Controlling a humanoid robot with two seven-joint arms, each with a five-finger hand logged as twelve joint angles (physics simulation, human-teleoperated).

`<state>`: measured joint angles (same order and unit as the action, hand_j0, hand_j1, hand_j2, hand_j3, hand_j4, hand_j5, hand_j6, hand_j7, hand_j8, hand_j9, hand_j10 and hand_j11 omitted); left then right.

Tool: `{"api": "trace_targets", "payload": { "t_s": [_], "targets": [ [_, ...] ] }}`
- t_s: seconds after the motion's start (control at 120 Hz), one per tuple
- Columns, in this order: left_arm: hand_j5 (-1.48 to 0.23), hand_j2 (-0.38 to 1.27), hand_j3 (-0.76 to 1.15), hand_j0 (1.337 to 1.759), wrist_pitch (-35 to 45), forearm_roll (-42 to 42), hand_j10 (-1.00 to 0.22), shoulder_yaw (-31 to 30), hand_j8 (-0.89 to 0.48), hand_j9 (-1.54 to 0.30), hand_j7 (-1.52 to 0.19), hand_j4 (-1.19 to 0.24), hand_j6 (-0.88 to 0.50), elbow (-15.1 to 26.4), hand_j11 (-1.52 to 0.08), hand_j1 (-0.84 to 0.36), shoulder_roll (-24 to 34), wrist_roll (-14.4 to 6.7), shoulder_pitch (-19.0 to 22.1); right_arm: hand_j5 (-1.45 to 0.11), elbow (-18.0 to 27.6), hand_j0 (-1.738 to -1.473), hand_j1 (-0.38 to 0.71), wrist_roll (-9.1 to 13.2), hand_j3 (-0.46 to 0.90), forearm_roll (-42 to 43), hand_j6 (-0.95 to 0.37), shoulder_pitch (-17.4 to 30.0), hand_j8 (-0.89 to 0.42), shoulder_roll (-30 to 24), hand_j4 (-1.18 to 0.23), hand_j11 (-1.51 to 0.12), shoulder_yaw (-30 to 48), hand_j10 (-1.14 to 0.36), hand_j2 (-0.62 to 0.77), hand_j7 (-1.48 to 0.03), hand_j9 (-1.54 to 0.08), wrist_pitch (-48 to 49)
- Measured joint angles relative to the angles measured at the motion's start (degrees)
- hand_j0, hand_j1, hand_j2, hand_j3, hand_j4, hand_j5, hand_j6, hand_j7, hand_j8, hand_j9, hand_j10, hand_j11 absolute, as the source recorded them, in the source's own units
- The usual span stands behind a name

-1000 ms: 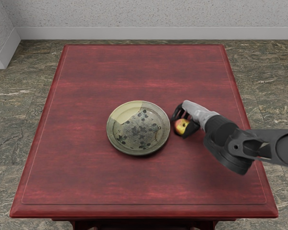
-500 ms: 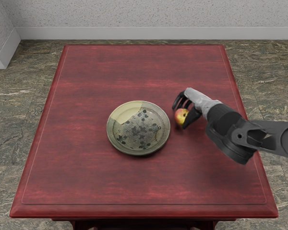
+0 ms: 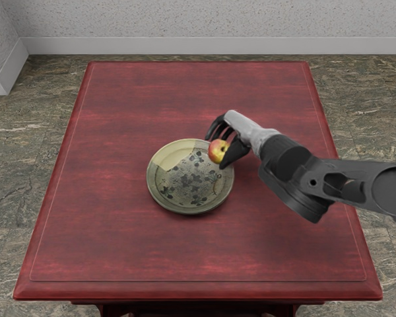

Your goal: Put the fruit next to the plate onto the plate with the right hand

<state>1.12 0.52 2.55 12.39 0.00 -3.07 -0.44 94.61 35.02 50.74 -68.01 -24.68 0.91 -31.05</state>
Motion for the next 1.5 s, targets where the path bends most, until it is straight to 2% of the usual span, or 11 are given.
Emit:
{"api": "trace_targets", "payload": {
  "t_s": [0.267,0.567,0.733,0.883,0.967,1.067,1.125,1.2,1.358,1.5],
  "targets": [
    [0.00,0.00,0.00,1.658,0.01,-0.01,0.00,0.00,0.00,0.00,0.00,0.00,0.00,0.00,0.00,0.35,0.00,0.01,0.00,-0.86,-0.03,-1.658,0.29,-0.05,0.00,0.15,-0.51,0.21,-0.47,2.49,-0.64,-0.85,0.49,-0.64,0.37,-0.84,-0.85,-0.01],
    [0.00,0.00,0.00,1.658,0.00,0.00,0.00,0.00,0.00,0.00,0.00,0.00,0.00,0.00,0.00,0.35,0.00,0.01,0.00,-0.85,-0.44,-1.658,0.27,-0.04,0.00,0.17,-0.51,3.17,-0.48,3.37,-0.64,-0.85,0.47,-0.64,0.34,-0.84,-0.85,-0.15],
    [0.00,0.00,0.00,1.658,0.00,-0.01,0.00,0.00,0.00,0.00,0.00,0.00,0.00,0.00,0.00,0.35,0.00,0.00,0.00,-0.81,-1.55,-1.658,0.26,-0.03,0.00,0.20,-0.51,4.28,-0.48,4.12,-0.61,-0.81,0.51,-0.61,0.28,-0.80,-0.81,-0.18],
    [0.00,0.00,0.00,1.658,-0.01,0.00,0.00,0.00,0.00,0.00,0.00,0.00,0.00,0.00,0.00,0.35,0.00,0.00,0.00,-0.41,-1.85,-1.658,-0.04,-0.02,0.00,0.07,-0.26,5.36,-0.24,4.96,-0.31,-0.41,2.84,-0.31,0.13,-0.40,-0.41,-0.21],
    [0.00,0.00,0.00,1.658,-0.01,-0.02,0.00,0.00,0.00,0.00,0.00,0.00,0.00,0.00,0.00,0.35,0.00,0.00,0.00,-0.28,-0.62,-1.658,-0.14,-0.02,0.00,-0.65,-0.18,5.58,-0.17,4.68,-0.21,-0.28,4.92,-0.21,0.09,-0.28,-0.28,0.10],
    [0.00,0.00,0.00,1.658,-0.02,0.00,0.00,0.00,0.00,0.00,0.00,0.00,0.00,0.00,0.00,0.35,0.00,0.00,0.00,-0.18,2.79,-1.658,-0.21,-0.02,0.00,-2.88,-0.12,5.72,-0.11,1.68,-0.13,-0.18,8.99,-0.13,0.05,-0.18,-0.18,2.08],
    [0.00,0.00,0.00,1.658,-0.02,0.00,0.00,0.00,0.00,0.00,0.00,0.00,0.00,0.00,0.00,0.35,0.00,0.00,0.00,-0.14,3.84,-1.658,-0.24,-0.02,0.00,-6.78,-0.09,5.98,-0.09,-0.03,-0.11,-0.14,12.69,-0.11,0.04,-0.14,-0.14,6.20],
    [0.00,0.00,0.00,1.658,-0.01,0.00,0.00,0.00,0.00,0.00,0.00,0.00,0.00,0.00,0.00,0.35,0.00,0.00,0.00,-0.10,4.04,-1.658,-0.27,-0.02,0.00,-15.39,-0.07,6.77,-0.06,-4.13,-0.08,-0.10,19.39,-0.08,0.03,-0.10,-0.10,16.15],
    [0.00,0.00,0.00,1.658,0.00,0.00,0.00,0.00,0.00,0.00,0.00,0.00,0.00,0.00,0.00,0.35,0.00,0.00,0.00,-0.06,-1.27,-1.658,-0.30,-0.02,0.00,-33.19,-0.04,7.71,-0.04,-12.92,-0.04,-0.06,28.24,-0.04,0.01,-0.06,-0.06,36.03],
    [0.00,0.00,0.00,1.658,-0.03,-0.38,0.00,0.09,0.00,0.00,0.00,0.00,0.00,0.03,0.00,0.35,0.00,0.00,0.16,-0.04,-5.21,-1.658,-0.32,-0.02,0.00,-44.48,-0.03,7.79,-0.03,-18.15,-0.03,-0.04,30.50,-0.03,0.00,-0.04,-0.04,45.28]
  ]
}}
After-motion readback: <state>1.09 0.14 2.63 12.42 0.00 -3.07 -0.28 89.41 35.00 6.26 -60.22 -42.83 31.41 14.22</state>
